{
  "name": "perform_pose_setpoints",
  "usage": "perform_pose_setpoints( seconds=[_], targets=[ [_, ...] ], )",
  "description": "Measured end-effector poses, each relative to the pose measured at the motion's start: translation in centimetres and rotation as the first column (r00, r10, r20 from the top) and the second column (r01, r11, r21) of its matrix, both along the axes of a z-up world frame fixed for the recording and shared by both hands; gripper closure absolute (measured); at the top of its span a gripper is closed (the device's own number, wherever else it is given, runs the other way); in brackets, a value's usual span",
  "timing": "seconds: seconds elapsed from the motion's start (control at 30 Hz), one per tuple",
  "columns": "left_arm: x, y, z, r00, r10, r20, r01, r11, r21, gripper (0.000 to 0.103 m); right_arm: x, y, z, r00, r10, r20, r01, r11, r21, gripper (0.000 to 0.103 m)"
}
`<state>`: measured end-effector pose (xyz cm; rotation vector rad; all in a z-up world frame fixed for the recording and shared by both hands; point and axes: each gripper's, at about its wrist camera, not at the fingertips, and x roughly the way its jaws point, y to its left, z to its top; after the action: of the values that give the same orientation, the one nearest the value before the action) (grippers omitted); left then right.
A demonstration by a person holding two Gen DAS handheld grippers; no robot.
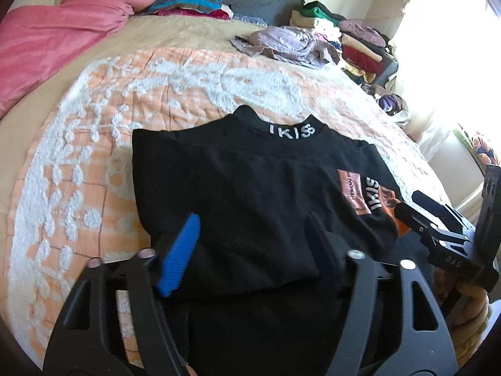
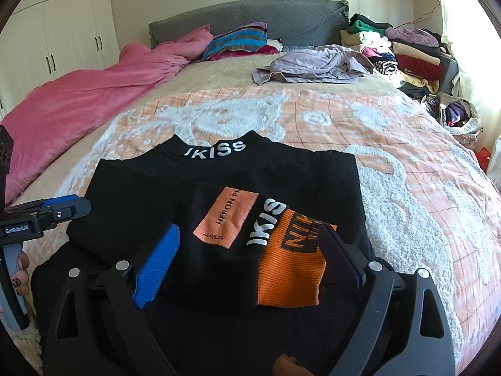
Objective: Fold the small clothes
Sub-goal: 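Lay the orange cuff back on the shirt body and open the right tool, then move both tools to the hem of the black sweatshirt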
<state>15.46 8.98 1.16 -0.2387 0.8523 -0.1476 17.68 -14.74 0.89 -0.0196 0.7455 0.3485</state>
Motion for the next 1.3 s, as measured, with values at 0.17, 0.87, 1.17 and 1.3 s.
perform_pose_setpoints(
  seconds=[0.17, 0.87, 1.17, 1.3],
  targets=[
    [-0.2, 0.1, 0.4, 1.000, 0.009, 0.018, -0.009, 1.000, -0.001, 0.020, -0.3, -0.2, 0.5, 1.000, -0.009, 0.016, 0.008, 1.000, 0.011, 0.006],
    [-2.4, -0.6, 2.1, 0.996, 0.022, 0.087, -0.026, 0.999, 0.042, 0.009, -2.8, -0.6, 3.2, 0.996, -0.001, 0.088, -0.002, 0.999, 0.041, 0.005],
    [-4.1, -1.1, 2.1, 0.995, 0.021, 0.094, -0.026, 0.998, 0.052, 0.010, -4.4, -1.2, 3.9, 0.994, 0.008, 0.111, -0.012, 0.999, 0.034, 0.005],
    [-4.8, -1.3, 2.0, 0.996, 0.025, 0.091, -0.031, 0.998, 0.060, 0.010, -5.1, -1.6, 4.2, 0.992, 0.003, 0.122, -0.005, 1.000, 0.020, 0.005]
  ],
)
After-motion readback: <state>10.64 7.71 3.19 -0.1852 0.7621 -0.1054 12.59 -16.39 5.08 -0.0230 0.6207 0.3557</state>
